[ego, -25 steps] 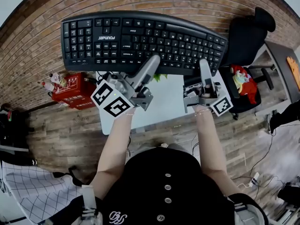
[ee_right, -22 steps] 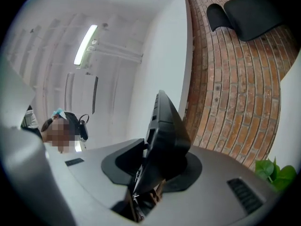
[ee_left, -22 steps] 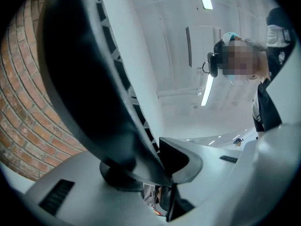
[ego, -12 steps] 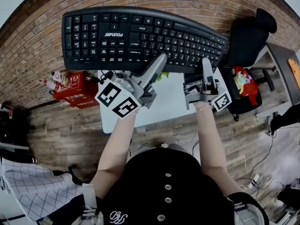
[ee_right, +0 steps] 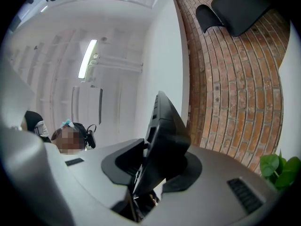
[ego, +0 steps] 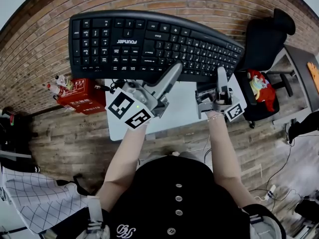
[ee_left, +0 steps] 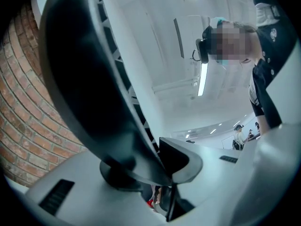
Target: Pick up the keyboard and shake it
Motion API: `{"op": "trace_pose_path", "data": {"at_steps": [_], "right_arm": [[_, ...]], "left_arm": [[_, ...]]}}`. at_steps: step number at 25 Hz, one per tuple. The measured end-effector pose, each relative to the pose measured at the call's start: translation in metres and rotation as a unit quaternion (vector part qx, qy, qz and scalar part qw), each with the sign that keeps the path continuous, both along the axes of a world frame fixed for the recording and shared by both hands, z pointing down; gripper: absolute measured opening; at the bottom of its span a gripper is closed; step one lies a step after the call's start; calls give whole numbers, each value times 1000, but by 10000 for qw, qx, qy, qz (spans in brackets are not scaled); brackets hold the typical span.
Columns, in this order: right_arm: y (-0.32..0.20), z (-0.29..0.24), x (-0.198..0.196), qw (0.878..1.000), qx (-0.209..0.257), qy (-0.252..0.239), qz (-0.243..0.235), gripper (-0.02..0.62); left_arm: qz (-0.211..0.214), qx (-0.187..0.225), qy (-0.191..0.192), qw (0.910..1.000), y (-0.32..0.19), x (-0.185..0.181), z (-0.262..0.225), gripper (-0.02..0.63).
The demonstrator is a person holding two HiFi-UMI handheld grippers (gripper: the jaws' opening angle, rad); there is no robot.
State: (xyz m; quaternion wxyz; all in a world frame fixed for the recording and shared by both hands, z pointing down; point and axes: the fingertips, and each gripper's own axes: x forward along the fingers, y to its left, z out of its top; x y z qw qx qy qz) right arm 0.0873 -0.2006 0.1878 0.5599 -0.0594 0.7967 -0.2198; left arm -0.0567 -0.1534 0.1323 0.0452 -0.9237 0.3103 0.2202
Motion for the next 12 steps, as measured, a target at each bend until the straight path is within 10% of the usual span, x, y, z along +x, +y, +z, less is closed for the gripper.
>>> {"op": "trace_pose_path", "data": {"at_steps": [12], "right_arm": [[1, 10, 3, 9993, 44, -289, -249, 121]], "left_arm": [[33, 324, -307, 9990, 9, 9, 4, 124]]}}
